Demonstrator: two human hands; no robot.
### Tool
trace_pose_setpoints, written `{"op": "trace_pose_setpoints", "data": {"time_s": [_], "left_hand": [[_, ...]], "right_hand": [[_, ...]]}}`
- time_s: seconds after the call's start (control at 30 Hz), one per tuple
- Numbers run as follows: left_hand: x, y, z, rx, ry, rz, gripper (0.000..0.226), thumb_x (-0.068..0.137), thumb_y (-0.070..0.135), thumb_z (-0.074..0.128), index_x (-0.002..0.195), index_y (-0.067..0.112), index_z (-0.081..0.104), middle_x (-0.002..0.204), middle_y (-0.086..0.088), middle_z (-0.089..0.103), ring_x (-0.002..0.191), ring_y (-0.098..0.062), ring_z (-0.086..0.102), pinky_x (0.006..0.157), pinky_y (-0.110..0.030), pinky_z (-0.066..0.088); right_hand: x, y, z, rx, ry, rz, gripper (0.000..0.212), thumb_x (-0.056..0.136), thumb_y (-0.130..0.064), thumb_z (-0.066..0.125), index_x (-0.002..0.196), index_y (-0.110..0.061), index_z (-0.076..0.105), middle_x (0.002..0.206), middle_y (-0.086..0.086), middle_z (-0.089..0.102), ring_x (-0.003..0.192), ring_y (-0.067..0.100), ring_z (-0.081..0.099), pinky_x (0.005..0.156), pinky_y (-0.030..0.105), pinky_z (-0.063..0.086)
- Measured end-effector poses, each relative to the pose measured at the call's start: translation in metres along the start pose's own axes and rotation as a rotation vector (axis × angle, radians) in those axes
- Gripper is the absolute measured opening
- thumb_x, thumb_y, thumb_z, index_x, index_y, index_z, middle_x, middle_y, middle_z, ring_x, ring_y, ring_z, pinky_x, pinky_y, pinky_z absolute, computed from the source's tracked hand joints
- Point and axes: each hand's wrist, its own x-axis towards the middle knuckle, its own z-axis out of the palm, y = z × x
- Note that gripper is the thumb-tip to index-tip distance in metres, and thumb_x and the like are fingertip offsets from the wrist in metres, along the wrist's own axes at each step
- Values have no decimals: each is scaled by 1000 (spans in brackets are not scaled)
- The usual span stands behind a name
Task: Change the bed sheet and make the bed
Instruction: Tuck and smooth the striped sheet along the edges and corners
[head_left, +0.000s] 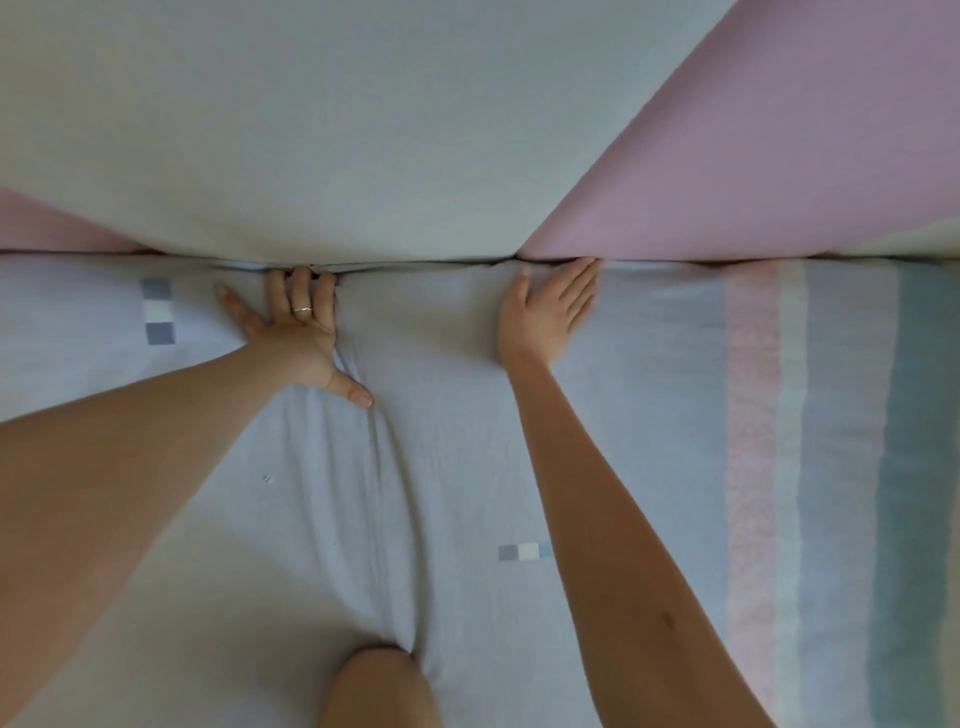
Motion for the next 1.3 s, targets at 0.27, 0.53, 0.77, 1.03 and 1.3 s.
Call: {"op": "trace_pose_setpoints", "data": {"time_s": [0.27,0.53,0.77,1.03,1.3], "left_hand": [[-14,-34,34,-337,595,306,94,73,61,60,145,16,21,150,-16,23,142,-26,14,108,-69,8],[-116,-230,242,-438,1029,235,42,85,18,42,126,15,47,142,-12,36,136,-26,31,109,-52,15],[-132,-434,348,-516,806,-315,55,93,47,26,140,22,39,153,-15,22,142,-35,14,110,-56,-9],[-43,-689,342,-532,862,-600,74,82,59,25,150,29,21,158,2,18,145,-35,6,95,-80,7],[-16,-822,317,-607,856,-768,83,76,67,22,151,34,6,160,8,2,146,-32,1,96,-80,2]], "right_hand": [[-153,1,27,42,-111,-866,57,91,-17,34,147,-7,30,155,9,27,144,22,19,119,37,11],[-217,-32,142,-536,-38,-845,60,94,-37,16,152,-23,10,160,7,12,146,31,14,114,61,-2],[-473,-151,299,-474,-503,-1836,59,87,-40,33,143,-22,44,151,4,38,140,23,30,109,65,18],[-577,-353,485,-641,-227,-1784,71,87,-52,23,152,-24,20,160,-4,16,147,21,14,112,63,-8],[-580,-372,498,-574,-292,-1907,75,81,-44,38,149,-12,31,157,5,25,143,21,26,117,52,9]]}}
